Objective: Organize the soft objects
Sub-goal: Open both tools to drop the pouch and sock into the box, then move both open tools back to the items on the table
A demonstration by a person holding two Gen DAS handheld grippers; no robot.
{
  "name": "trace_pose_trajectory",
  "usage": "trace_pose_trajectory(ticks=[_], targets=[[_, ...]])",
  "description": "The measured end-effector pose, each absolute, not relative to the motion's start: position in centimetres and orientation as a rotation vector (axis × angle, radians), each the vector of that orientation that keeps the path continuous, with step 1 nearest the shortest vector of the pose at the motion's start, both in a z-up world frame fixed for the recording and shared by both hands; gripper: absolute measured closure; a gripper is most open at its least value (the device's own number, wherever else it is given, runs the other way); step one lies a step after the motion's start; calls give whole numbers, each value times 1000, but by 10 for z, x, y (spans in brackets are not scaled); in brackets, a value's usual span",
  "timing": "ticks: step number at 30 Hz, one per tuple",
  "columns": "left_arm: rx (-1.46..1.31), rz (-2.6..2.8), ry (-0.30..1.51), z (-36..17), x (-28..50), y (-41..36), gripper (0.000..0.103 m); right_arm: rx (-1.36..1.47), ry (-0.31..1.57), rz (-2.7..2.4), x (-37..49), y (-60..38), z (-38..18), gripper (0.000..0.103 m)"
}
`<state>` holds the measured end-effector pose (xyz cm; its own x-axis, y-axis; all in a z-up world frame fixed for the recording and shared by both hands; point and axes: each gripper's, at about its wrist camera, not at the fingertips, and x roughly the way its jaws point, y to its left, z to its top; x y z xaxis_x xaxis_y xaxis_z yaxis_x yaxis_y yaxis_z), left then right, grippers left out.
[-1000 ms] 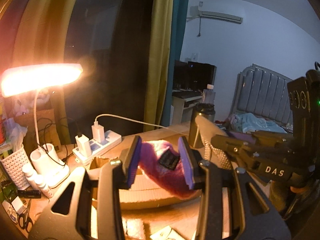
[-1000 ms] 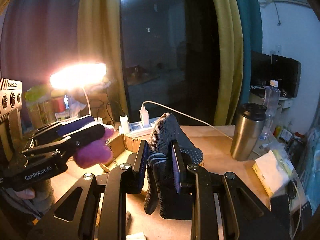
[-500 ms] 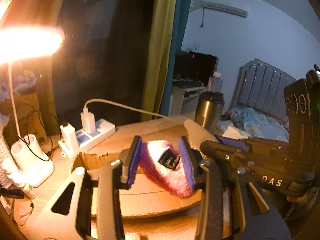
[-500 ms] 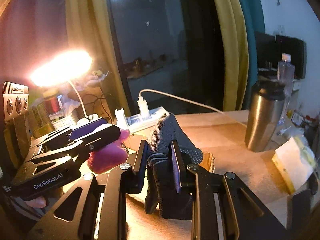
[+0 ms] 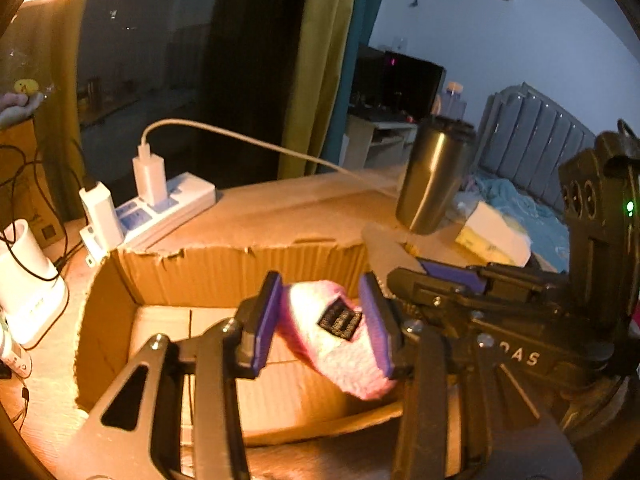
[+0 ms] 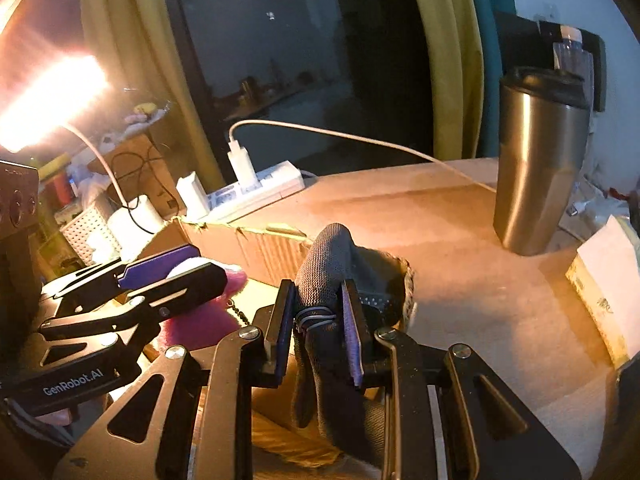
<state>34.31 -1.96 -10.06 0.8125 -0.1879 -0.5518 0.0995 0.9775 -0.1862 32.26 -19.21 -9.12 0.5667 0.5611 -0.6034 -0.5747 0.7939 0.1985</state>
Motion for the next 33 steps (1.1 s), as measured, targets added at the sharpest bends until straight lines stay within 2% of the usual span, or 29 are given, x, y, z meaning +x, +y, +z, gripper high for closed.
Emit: trace_pose_trajectory(ticks=[2, 4, 9, 13, 15, 16, 33], targets=[[-152, -154, 622, -105, 346, -19, 56, -9, 706, 669, 324, -194, -92, 77], [-158, -149, 639, -109, 348, -19, 53, -4, 710, 662, 326, -194, -91, 66], [-156, -144, 662, -112, 348, -15, 52, 0, 687, 672, 320, -196, -84, 57], [-149, -143, 647, -106, 341, -15, 49, -4, 655, 664, 314, -199, -74, 56], [-151, -139, 633, -102, 336, -14, 39, -7, 646, 657, 311, -201, -69, 56], [-153, -138, 626, -100, 333, -13, 37, -9, 640, 653, 308, -202, -67, 56], [-170, -128, 501, -60, 262, -1, 36, -59, 560, 630, 241, -203, -36, 54]])
